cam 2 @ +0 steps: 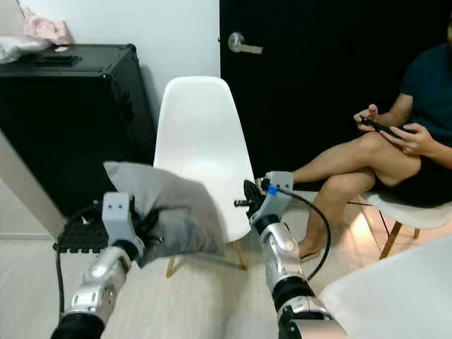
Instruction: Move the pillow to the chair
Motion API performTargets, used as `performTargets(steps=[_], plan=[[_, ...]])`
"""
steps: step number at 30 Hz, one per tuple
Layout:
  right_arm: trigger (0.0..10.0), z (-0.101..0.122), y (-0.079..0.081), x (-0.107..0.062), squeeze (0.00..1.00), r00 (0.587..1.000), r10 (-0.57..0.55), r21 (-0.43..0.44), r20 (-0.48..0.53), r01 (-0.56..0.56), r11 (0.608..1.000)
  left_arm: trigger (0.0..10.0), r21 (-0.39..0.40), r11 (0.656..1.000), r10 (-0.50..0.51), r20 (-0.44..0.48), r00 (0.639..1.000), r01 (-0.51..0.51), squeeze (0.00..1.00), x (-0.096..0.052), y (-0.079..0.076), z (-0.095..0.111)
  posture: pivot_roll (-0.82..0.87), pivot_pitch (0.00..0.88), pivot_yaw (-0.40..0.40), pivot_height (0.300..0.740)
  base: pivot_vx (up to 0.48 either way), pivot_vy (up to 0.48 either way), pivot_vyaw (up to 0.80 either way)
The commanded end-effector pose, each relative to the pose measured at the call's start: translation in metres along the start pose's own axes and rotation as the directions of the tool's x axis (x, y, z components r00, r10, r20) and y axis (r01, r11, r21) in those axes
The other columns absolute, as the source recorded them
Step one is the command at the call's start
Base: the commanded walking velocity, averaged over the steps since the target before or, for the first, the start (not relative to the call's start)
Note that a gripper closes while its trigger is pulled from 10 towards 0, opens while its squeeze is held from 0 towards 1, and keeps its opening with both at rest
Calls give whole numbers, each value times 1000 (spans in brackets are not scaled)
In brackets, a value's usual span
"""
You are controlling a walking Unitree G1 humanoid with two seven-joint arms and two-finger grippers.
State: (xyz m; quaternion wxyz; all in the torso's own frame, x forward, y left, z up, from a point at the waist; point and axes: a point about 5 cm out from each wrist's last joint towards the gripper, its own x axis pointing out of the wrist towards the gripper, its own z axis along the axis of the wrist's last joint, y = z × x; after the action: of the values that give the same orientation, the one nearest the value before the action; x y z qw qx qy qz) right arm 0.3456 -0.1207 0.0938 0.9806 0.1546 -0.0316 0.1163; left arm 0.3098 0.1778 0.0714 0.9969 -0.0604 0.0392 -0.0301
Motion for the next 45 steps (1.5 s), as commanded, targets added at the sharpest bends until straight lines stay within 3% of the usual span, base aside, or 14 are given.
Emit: performTargets(steps=[1, 5, 17, 21, 27, 45], plan=[[10000, 17, 4, 9, 0, 996, -16, -5, 84, 17, 1000, 10000, 32, 999, 9, 55, 998, -11, 0, 1, 3, 9, 91, 45, -9, 740, 0, 0, 0], [10000, 32, 11, 18, 0, 990, 5, -5, 141, -4, 1000, 10000, 61, 998, -18, 43, 999, 15, 0, -2, -2, 5, 91, 48, -12, 740, 0, 0, 0], [10000, 8, 8, 8, 0, 999, 11, -36, 32, -9, 999, 10000, 72, 997, -10, 14, 1000, 9, 0, -3, -2, 1, 93, 48, -11, 740, 0, 0, 0], [10000, -13, 4, 2, 0, 991, -9, -84, -131, -2, 996, 10000, 97, 995, -9, -8, 1000, 10, 0, -2, -2, -2, 89, 48, -9, 740, 0, 0, 0], [10000, -12, 2, 0, 0, 995, -16, -43, -99, 11, 999, 10000, 89, 996, 3, 13, 1000, -4, 0, -2, -2, 1, 87, 49, -13, 740, 0, 0, 0], [10000, -16, 0, -2, 0, 993, -19, -41, -119, 14, 999, 10000, 46, 999, -20, 54, 998, 17, 0, -2, -6, 7, 87, 49, -15, 740, 108, 0, 0]])
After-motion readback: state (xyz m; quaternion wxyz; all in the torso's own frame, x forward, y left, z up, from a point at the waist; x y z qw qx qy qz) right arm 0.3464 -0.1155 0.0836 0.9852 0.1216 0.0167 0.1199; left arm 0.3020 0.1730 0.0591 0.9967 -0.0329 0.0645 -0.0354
